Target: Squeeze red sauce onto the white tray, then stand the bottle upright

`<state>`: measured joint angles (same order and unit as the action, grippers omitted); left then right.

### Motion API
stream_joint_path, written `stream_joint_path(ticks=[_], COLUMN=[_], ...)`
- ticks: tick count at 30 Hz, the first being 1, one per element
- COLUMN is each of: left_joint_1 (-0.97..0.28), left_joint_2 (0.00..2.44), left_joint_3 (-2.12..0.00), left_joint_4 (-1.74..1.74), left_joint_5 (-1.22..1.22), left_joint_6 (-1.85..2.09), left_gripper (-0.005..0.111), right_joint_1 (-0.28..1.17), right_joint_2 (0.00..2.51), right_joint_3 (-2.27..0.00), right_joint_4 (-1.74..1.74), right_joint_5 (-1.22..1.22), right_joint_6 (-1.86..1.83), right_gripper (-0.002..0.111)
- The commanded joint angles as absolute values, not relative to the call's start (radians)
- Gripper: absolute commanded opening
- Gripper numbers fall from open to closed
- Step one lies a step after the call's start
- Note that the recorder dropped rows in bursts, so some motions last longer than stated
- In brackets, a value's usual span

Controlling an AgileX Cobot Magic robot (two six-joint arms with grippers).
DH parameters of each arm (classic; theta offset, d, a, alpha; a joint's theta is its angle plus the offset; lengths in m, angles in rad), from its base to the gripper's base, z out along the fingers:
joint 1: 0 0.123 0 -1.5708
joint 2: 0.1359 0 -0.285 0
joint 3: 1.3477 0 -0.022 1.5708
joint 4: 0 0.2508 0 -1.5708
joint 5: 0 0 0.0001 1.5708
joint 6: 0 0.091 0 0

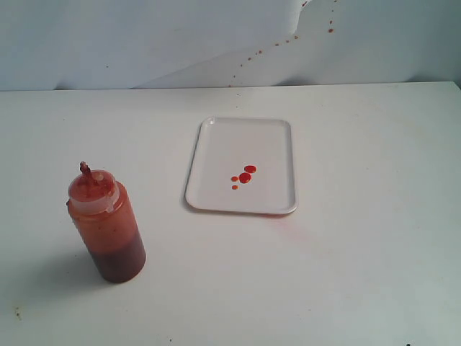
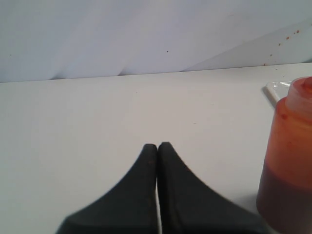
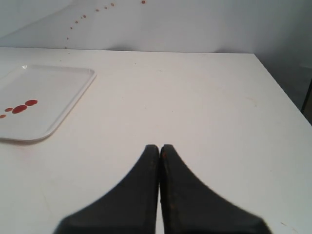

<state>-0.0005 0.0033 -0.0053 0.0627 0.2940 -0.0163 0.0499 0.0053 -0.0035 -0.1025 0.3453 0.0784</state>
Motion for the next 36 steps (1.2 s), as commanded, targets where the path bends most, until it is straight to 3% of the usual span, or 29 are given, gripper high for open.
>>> stream_joint_path(ticks=[1, 36], left_joint_1=[-0.005, -0.005], left_joint_2=[0.000, 0.000], left_joint_3=[0.000, 0.000], left_joint_4=[0.066, 0.066], left_joint_5=[0.286, 0.286], left_joint_6=[-0.017, -0.017], left_gripper=[0.001, 0.001], right_joint_1=[0.041, 0.011], right_joint_2=[0.000, 0.000], right_joint_3=[0.000, 0.000], right_joint_4=[-0.105, -0.100], right_joint_5=[0.348, 0.344], right_joint_6=[0.086, 0.090], right_gripper=[0.000, 0.000])
